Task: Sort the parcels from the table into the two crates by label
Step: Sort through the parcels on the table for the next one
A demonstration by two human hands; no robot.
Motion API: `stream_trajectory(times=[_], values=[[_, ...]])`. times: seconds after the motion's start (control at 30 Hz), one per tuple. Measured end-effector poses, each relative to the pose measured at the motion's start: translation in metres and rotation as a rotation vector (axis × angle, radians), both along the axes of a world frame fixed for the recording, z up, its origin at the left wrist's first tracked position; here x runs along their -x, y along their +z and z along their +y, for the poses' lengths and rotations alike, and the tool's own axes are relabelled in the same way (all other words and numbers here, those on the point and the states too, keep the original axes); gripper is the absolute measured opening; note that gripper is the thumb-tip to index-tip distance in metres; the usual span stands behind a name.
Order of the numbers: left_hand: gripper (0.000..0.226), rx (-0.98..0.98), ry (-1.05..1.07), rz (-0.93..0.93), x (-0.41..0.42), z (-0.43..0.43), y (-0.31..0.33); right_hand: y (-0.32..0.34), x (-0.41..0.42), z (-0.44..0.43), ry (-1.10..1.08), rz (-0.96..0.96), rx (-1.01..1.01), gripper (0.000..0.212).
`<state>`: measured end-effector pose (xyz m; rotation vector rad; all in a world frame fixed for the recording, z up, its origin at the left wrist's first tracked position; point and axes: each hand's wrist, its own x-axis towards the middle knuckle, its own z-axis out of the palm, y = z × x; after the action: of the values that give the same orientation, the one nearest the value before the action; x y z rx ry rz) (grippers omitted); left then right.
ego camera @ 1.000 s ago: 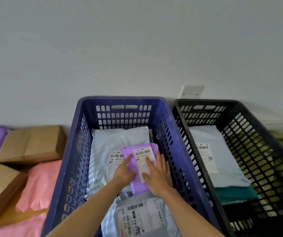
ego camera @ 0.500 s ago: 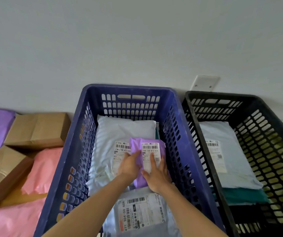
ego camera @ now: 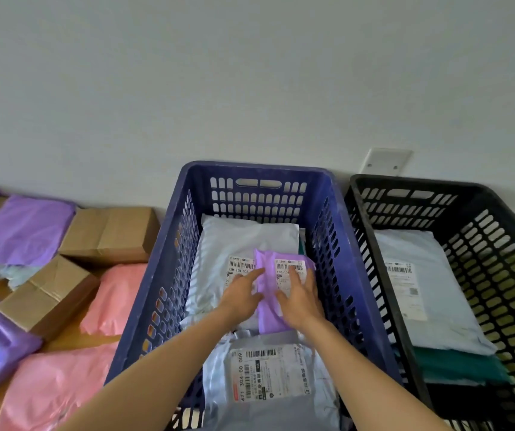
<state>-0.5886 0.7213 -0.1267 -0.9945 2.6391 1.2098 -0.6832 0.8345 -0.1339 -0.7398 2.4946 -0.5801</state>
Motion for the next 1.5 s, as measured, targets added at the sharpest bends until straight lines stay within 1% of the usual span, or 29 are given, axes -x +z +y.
stream_trajectory(times=[0.13,0.3,0.47,0.6,0.73,0.93,1.07,1.2,1.37,1.5], values=[[0.057,0.078,0.046,0.097,-0.009,-0.020,0.037,0.026,0.003,-0.015,0.031,0.050,0.192,0.058],[0.054,0.178,0.091,0.185,-0.027,-0.052,0.088,0.065,-0.012,-0.046,0.106,0.088,0.381,0.051],[0.054,0.214,0.140,0.299,-0.060,-0.080,0.141,0.102,-0.040,-0.077,0.112,0.160,0.451,0.050],[0.052,0.246,0.198,0.355,-0.105,-0.107,0.164,0.128,-0.073,-0.098,0.131,0.243,0.556,0.044],[0.052,0.290,0.249,0.398,-0.174,-0.141,0.175,0.146,-0.126,-0.127,0.185,0.296,0.671,0.041],[0.053,0.291,0.331,0.394,-0.278,-0.182,0.173,0.150,-0.224,-0.166,0.223,0.358,0.734,0.039],[0.059,0.253,0.399,0.399,-0.347,-0.202,0.161,0.137,-0.290,-0.188,0.273,0.326,0.758,0.038],[0.058,0.275,0.440,0.350,-0.406,-0.213,0.143,0.120,-0.340,-0.203,0.314,0.294,0.683,0.040],[0.056,0.196,0.474,0.284,-0.456,-0.217,0.108,0.091,-0.377,-0.208,0.336,0.226,0.601,0.039],[0.057,0.132,0.477,0.232,-0.479,-0.209,0.065,0.057,-0.394,-0.201,0.316,0.172,0.470,0.039]])
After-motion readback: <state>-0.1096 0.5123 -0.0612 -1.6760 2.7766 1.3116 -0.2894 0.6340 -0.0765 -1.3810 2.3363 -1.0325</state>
